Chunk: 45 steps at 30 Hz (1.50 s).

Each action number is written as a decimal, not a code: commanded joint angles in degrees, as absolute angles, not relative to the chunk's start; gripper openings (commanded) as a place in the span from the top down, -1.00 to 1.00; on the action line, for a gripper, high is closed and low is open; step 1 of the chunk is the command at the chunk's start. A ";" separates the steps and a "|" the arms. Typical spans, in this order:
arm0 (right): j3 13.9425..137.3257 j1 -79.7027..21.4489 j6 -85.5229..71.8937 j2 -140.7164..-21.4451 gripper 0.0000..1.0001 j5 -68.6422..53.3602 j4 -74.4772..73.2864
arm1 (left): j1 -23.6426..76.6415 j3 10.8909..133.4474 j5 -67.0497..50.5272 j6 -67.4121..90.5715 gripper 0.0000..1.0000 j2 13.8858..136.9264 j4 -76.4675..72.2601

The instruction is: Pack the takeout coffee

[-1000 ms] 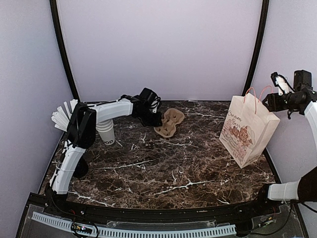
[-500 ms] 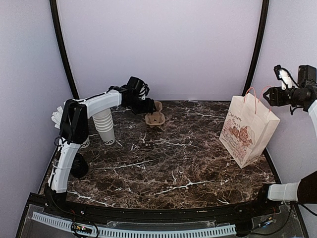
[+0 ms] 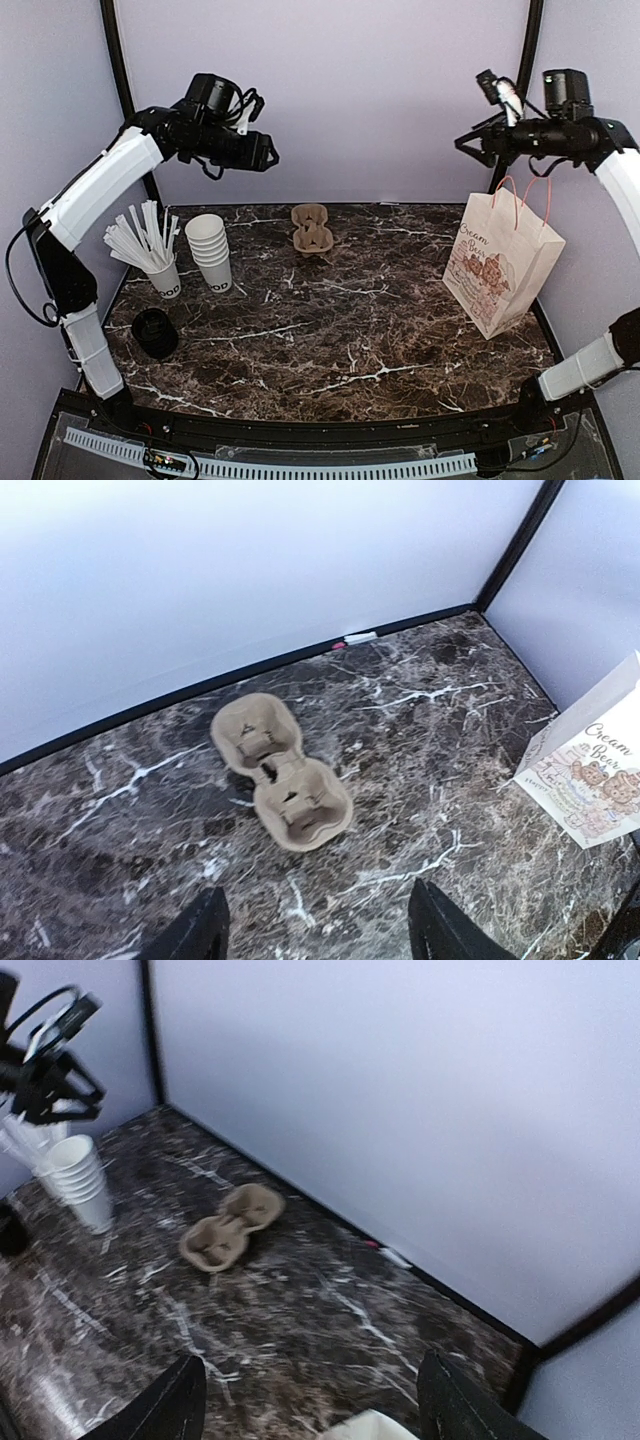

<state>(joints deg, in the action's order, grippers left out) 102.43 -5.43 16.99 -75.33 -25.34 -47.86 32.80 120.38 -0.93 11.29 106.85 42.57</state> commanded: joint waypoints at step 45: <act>64.53 -41.97 29.97 -100.03 -0.03 -36.91 -27.08 | 28.65 111.05 16.02 9.78 0.88 108.93 71.72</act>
<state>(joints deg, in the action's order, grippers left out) 62.76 -41.28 29.54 -98.85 -36.49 -26.63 29.04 111.18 15.03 9.85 108.84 69.43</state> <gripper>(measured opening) 0.523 0.092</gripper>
